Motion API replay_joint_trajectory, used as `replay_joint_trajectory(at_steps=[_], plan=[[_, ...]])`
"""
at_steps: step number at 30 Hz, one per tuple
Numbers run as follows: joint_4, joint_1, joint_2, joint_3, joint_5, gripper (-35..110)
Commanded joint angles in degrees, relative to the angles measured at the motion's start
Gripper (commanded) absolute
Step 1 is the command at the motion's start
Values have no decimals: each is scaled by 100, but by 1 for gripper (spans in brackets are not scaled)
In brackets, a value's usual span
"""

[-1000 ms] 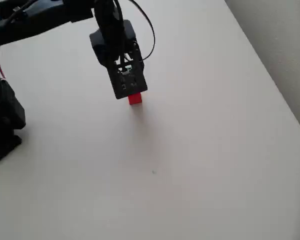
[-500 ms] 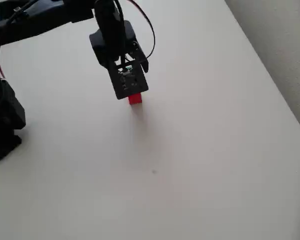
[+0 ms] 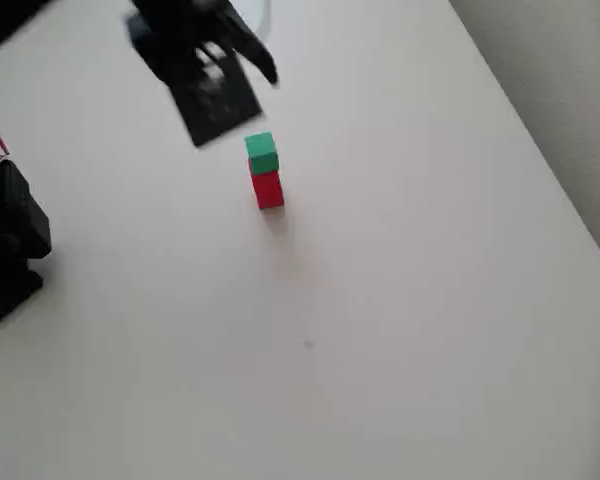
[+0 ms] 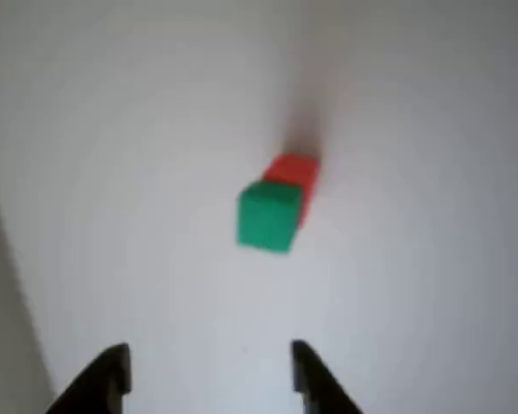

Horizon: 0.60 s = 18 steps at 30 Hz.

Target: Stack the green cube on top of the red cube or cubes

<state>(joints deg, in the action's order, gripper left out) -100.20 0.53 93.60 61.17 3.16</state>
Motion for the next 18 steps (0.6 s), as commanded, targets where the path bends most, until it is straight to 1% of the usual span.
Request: replay_joint_trajectory(at_steps=[1,9,18], plan=[[-237,70,967,-334,97,23],[-483,26,1846,-281,193,22],[-527,-149,2865,-70,360,22]])
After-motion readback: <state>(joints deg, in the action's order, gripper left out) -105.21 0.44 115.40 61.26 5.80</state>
